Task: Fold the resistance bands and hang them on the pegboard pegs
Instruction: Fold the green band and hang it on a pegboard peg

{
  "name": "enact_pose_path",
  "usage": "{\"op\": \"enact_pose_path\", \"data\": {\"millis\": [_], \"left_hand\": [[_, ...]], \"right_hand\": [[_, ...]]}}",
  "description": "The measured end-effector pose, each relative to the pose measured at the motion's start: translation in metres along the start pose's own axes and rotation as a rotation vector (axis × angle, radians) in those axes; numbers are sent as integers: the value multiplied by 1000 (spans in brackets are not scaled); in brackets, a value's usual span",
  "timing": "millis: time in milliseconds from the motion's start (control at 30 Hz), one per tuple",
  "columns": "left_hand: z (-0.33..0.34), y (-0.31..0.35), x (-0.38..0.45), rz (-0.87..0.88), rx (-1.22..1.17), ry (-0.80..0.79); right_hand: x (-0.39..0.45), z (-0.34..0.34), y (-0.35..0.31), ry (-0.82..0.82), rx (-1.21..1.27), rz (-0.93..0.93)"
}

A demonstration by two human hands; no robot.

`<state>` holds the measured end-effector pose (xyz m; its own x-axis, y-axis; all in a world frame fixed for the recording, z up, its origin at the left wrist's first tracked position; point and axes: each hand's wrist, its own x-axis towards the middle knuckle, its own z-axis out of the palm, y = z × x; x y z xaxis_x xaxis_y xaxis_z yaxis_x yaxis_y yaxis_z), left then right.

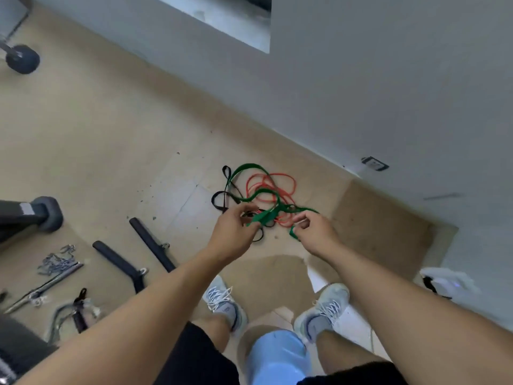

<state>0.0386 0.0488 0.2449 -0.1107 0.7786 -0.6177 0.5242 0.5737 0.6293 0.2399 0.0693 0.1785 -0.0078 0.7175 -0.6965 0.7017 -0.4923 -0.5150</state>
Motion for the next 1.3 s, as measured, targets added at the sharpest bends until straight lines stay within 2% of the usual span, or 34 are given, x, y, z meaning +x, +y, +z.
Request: {"op": "enact_pose_path", "data": {"millis": [233,300,367,467,533,633,700,800,1033,1133,1300], "left_hand": [[64,-123,114,78,174,-37],[78,-146,140,85,264,-78],[87,-163,158,84,409,-149],[86,-167,172,86,692,-268],[83,-160,169,106,751,-201],[89,-149,155,220,799,-112],[94,-145,140,287,794,-98],[97,-141,119,336,822,-81],[84,-146,85,279,799,-40],[81,-142,68,324,612,67],[93,-120,23,428,168,94]], "right_hand": [[180,121,116,-14,-153,24],[224,153,137,18,-352,-81],[258,183,144,21,-634,-297],[297,227,149,-40,-902,-548],[314,252,161,-43,-1031,-594],[325,272,178,77,-1154,-602],[325,272,178,142,-1115,-620],[307,257,167,142,-979,-622],[228,175,126,286,-171,-614],[166,117,93,354,31,-681],[58,40,65,455,107,-955]]}}
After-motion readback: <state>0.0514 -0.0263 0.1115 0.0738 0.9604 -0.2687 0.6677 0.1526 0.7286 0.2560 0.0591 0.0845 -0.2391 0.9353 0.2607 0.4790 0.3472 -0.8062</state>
